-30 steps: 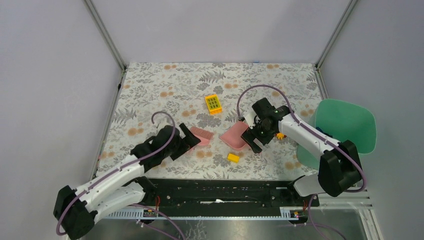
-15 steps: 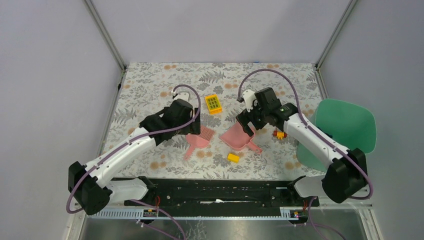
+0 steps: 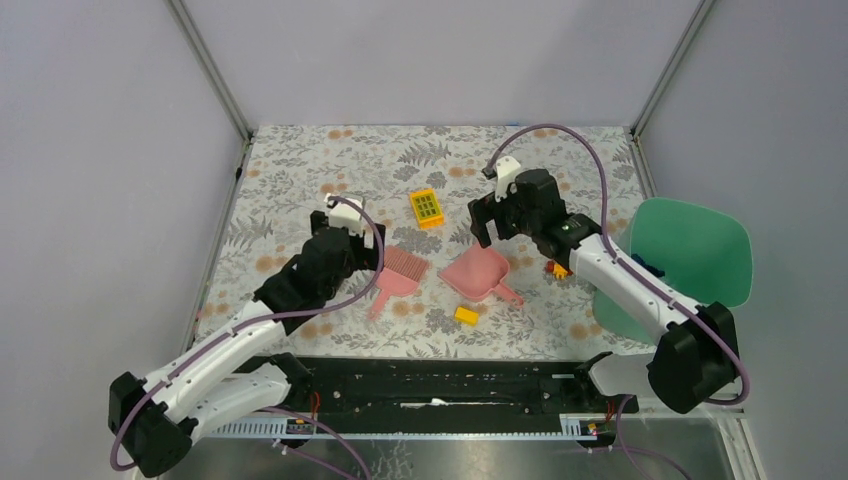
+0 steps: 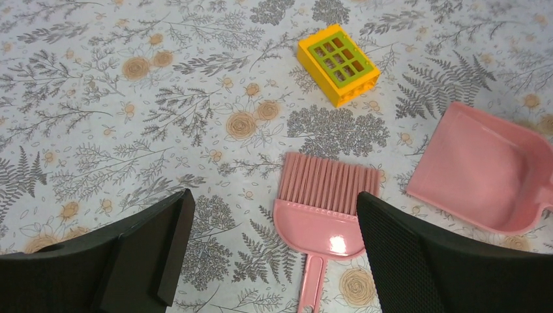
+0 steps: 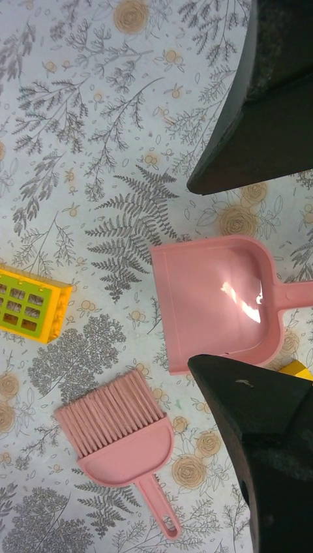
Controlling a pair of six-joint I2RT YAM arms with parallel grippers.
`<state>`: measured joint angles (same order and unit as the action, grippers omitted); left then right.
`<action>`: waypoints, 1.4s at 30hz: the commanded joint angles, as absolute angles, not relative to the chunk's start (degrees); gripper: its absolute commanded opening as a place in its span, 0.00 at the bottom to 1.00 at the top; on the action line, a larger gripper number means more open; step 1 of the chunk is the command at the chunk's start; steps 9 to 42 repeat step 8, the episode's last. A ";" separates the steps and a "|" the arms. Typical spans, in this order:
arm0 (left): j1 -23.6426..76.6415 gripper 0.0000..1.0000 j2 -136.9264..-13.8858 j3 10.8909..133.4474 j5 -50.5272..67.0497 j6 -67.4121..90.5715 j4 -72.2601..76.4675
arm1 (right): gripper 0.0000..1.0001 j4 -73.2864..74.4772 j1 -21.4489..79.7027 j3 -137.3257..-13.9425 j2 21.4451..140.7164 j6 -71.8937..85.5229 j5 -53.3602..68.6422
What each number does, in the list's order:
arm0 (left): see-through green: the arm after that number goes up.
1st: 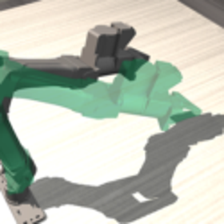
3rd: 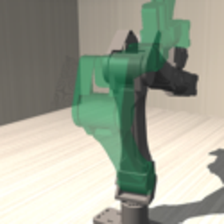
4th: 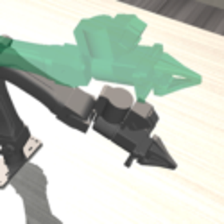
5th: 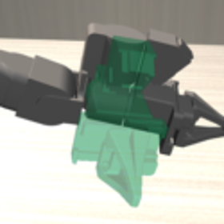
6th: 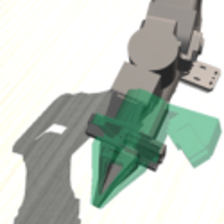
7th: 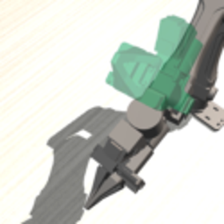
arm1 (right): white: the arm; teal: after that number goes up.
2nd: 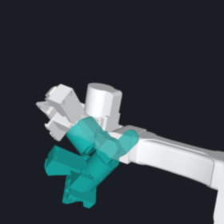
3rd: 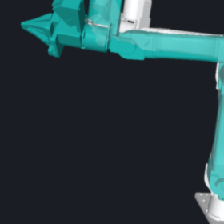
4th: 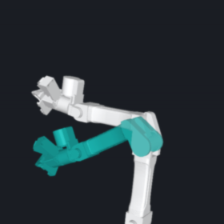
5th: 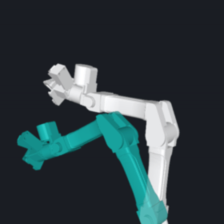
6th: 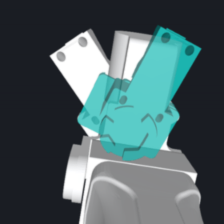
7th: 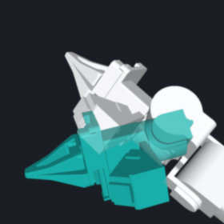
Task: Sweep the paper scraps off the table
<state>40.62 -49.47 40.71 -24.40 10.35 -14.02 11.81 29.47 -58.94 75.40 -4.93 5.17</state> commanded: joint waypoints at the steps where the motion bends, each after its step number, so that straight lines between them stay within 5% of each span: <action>1: 40.32 0.99 -51.92 40.56 -22.61 9.58 -8.68 | 1.00 7.06 29.88 -57.34 74.85 -3.53 5.23; 42: 39.25 0.99 -56.86 43.58 -22.06 10.89 -11.99 | 1.00 6.90 29.87 -55.44 72.59 -4.81 5.33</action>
